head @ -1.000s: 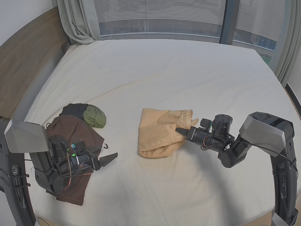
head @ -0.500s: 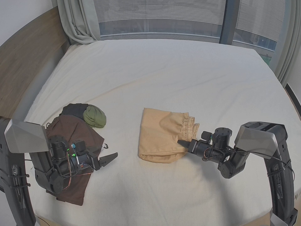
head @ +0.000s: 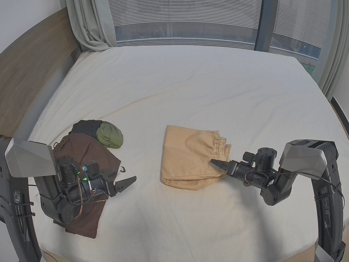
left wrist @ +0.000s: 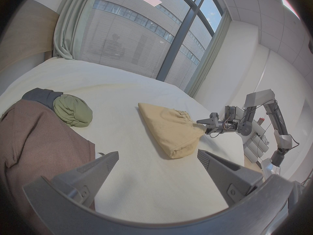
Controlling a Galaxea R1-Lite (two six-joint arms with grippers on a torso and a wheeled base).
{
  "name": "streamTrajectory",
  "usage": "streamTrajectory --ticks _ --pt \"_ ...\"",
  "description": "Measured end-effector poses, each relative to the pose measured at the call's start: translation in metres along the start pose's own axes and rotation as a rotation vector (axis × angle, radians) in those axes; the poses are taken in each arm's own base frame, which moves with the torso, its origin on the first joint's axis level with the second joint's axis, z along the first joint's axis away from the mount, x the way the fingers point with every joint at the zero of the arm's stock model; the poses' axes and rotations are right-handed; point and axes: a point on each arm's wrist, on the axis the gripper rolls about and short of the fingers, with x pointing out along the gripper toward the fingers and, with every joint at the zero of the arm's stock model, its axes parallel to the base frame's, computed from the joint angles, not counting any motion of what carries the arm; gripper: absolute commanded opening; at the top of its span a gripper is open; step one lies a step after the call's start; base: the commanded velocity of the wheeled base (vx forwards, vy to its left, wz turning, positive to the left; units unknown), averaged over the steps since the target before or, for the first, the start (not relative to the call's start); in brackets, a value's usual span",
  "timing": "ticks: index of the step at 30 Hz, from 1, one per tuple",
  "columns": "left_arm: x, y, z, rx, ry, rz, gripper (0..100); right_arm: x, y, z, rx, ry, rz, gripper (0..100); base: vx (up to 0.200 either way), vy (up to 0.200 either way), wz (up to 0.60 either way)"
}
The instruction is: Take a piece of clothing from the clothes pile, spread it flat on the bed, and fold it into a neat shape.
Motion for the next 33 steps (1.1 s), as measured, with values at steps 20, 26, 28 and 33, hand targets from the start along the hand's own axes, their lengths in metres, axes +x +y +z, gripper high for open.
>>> streamTrajectory --ticks 20,26,28,33 --pt "0.001 0.000 0.002 0.003 -0.007 -0.001 100 -0.023 0.053 0.029 -0.056 -0.051 0.080 100 0.000 0.000 0.00" --pt "0.001 0.001 0.002 0.002 -0.007 -0.001 100 -0.012 0.060 0.017 -0.059 -0.016 0.102 100 0.000 0.000 0.00" --pt "0.001 0.001 0.001 0.001 -0.006 -0.001 100 -0.009 0.058 0.012 -0.057 -0.004 0.101 100 0.000 0.000 0.00" --pt "0.003 0.001 0.003 0.005 -0.014 -0.005 100 -0.003 0.044 -0.001 -0.064 0.021 0.076 100 0.000 0.000 0.00"
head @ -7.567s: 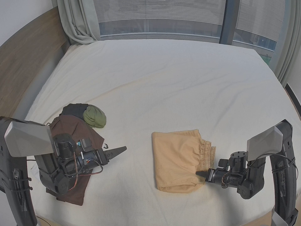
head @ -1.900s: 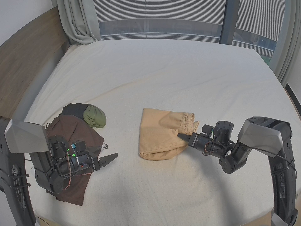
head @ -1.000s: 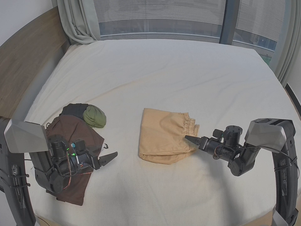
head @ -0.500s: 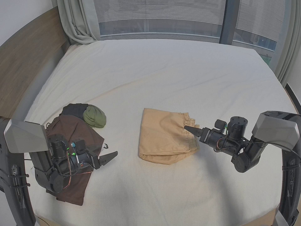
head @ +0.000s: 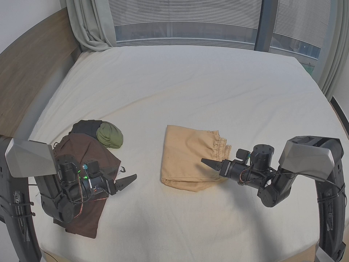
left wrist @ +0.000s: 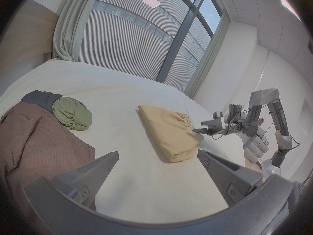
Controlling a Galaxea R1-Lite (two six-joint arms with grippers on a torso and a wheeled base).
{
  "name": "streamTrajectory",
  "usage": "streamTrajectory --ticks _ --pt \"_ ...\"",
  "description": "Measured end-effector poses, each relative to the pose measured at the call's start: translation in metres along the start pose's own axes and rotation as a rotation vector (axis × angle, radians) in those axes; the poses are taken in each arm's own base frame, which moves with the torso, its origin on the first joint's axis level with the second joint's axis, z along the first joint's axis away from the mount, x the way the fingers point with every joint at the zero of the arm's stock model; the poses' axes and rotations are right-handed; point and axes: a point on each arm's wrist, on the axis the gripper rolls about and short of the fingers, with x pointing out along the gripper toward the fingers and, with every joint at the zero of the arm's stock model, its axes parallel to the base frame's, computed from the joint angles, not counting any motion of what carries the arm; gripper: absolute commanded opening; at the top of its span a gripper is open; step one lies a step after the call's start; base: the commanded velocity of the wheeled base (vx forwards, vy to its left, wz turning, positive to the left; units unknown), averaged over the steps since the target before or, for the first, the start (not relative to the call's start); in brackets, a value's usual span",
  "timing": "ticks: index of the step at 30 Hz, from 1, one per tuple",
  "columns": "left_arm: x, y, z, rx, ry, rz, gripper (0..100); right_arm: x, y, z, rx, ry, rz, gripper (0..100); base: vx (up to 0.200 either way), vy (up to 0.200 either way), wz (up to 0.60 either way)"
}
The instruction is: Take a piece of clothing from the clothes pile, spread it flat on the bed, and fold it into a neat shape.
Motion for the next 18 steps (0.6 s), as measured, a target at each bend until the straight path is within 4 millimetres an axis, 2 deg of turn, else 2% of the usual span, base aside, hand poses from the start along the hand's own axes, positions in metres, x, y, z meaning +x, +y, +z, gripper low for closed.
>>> streamTrajectory --ticks 4,9,13,18 --pt "0.001 0.001 0.002 -0.006 -0.008 0.000 100 0.002 -0.016 -0.011 -0.017 0.013 -0.026 100 0.000 0.000 0.00" --pt "0.002 0.001 0.004 -0.018 -0.016 0.000 100 0.003 -0.025 -0.017 -0.020 0.012 -0.034 100 0.000 0.000 0.00" --pt "0.001 0.000 0.007 -0.037 -0.024 -0.005 100 0.001 -0.025 -0.018 -0.016 0.015 -0.040 100 0.000 0.000 0.00" --pt "-0.001 -0.008 0.015 -0.095 -0.039 -0.024 100 -0.005 -0.015 -0.008 -0.023 -0.003 -0.042 100 0.000 0.000 0.00"
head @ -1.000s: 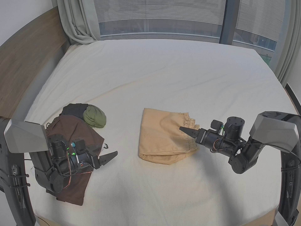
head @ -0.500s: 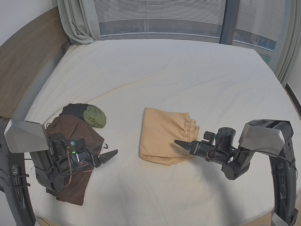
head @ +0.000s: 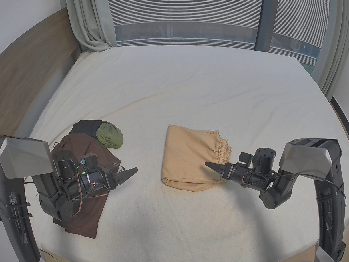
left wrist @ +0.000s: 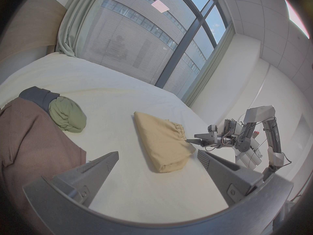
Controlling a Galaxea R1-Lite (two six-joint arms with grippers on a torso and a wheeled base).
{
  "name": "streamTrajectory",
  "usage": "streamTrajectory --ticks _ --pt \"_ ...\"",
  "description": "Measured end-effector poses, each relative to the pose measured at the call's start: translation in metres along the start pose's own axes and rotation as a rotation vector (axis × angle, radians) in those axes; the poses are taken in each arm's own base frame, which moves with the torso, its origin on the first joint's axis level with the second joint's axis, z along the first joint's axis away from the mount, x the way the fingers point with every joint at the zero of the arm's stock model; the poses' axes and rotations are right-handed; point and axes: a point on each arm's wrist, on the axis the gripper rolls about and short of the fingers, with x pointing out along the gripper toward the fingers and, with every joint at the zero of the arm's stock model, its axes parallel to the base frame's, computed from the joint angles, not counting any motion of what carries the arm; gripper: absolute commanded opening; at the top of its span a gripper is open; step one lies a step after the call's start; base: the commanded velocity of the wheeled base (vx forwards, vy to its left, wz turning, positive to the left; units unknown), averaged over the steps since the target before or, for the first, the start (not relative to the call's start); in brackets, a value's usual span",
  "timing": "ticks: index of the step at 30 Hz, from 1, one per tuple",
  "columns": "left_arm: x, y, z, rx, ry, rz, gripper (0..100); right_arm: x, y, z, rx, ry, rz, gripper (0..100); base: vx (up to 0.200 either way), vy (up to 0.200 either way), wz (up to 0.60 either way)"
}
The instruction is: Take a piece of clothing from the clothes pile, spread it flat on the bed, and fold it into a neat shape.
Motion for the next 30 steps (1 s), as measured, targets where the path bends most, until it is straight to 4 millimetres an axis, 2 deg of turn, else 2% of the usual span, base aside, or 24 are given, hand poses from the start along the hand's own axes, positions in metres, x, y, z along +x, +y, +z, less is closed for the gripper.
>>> streamTrajectory --ticks 6,11,21,30 --pt "-0.005 -0.018 0.015 -0.006 -0.033 -0.040 100 -0.023 0.033 0.031 -0.035 -0.064 0.033 100 0.000 0.000 0.00" --pt "-0.011 -0.044 0.033 -0.024 -0.067 -0.115 100 -0.056 0.059 0.051 -0.100 -0.110 0.047 100 0.000 0.000 0.00" --pt "-0.031 -0.104 0.054 0.008 -0.114 -0.269 100 -0.134 0.079 0.064 -0.306 -0.171 -0.023 100 0.000 0.000 0.00" --pt "-0.069 -0.144 0.060 0.091 -0.173 -0.304 100 -0.215 0.111 0.073 -0.394 -0.311 -0.048 100 0.000 0.000 0.00"
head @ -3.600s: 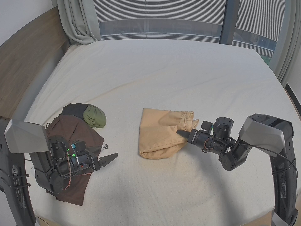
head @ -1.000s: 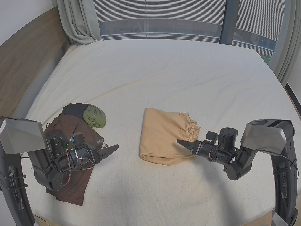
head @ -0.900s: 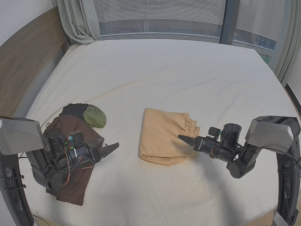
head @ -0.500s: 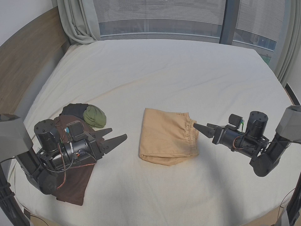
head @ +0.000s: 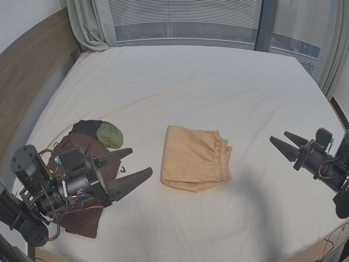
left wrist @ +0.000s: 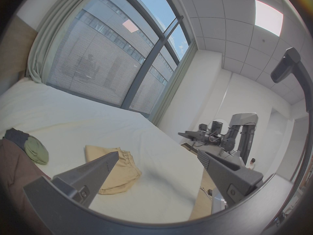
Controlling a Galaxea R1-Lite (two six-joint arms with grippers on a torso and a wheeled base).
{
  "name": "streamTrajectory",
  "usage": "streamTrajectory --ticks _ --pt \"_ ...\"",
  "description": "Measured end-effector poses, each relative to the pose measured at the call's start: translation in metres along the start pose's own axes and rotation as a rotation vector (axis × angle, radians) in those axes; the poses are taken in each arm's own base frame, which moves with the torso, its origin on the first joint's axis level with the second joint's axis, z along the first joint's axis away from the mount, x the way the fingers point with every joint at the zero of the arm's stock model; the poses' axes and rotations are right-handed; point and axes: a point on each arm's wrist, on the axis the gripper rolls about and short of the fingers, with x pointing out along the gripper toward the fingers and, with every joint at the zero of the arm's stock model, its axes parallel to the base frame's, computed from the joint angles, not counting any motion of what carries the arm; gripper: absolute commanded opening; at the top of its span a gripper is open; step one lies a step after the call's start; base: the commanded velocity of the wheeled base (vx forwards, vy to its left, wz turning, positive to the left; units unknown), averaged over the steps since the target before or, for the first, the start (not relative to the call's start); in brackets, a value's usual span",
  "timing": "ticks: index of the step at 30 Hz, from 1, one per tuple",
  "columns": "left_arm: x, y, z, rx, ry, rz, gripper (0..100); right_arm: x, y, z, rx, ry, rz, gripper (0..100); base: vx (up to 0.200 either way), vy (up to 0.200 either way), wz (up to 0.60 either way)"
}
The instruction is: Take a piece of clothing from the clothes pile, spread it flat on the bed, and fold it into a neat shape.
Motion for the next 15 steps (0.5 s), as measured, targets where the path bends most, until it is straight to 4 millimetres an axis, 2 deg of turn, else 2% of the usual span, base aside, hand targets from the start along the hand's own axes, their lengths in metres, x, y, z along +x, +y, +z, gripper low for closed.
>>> streamTrajectory --ticks 8,15 --pt "-0.029 -0.023 0.010 0.060 -0.078 0.097 100 -0.056 0.022 0.020 -0.062 -0.117 -0.012 100 0.000 0.000 0.00" --pt "-0.048 -0.030 0.017 0.081 -0.144 0.192 100 -0.097 0.035 0.018 -0.087 -0.153 -0.042 100 0.000 0.000 0.00"
